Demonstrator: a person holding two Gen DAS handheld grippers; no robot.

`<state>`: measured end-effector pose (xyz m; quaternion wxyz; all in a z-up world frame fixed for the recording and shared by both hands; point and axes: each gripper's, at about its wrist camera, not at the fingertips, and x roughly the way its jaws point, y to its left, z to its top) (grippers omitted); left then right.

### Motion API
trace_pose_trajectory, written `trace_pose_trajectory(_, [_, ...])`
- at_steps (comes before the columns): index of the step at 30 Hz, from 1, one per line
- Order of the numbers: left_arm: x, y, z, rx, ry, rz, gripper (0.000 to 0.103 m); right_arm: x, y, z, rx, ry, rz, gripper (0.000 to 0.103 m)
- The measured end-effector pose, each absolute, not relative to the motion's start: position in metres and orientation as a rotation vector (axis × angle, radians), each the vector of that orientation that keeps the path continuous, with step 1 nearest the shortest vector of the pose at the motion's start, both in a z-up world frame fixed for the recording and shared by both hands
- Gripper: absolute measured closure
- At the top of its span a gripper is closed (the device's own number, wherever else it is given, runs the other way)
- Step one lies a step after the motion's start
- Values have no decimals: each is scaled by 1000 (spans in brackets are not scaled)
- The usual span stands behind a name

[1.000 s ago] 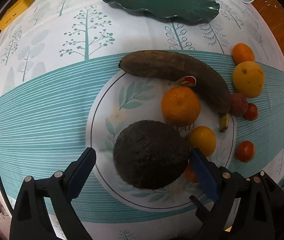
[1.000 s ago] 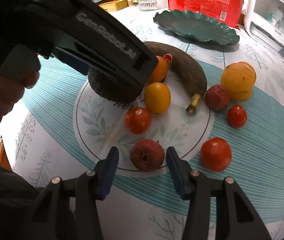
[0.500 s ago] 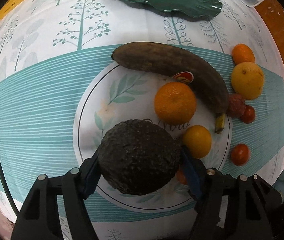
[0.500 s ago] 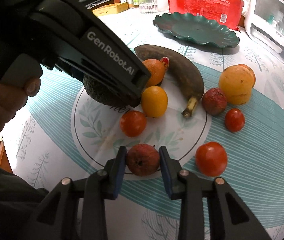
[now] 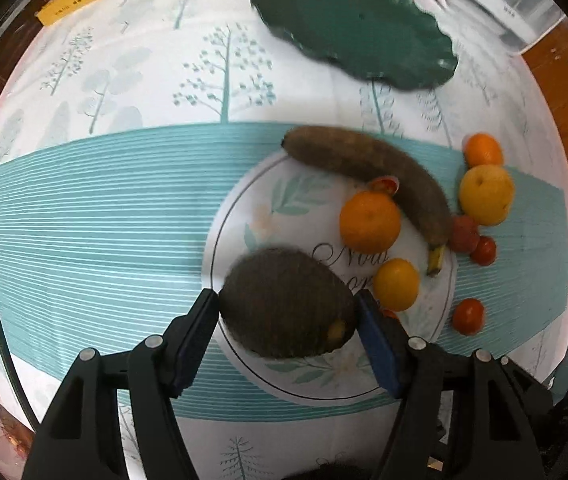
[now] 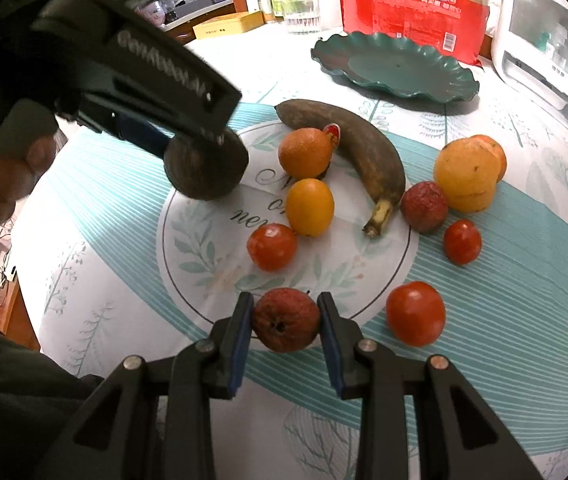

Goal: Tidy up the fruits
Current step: 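Lift the avocado with the left tool while the right tool lifts the red fruit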

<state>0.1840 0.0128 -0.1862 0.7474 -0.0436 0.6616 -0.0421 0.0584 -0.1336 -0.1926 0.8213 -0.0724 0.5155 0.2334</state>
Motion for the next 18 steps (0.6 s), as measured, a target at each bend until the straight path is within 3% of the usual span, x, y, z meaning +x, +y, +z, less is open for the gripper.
trace_pose_trajectory(2, [180,17,-182,-107,1439,-88,39,58,-135,-189,-152,1090,499,70])
trace_pose_trajectory(7, [188,23,-157,-117,1357,-98,80,57,-141,-181,-137,1079,501,71])
trace_pose_trajectory(14, [194,29,-161,-184,1348,-66,78,57,-146,-171,-139,1064,501,71])
trace_pose_trajectory(18, [186,43,-167,-225,1374,-57,50,56,-148,-167,-134,1065,495,71])
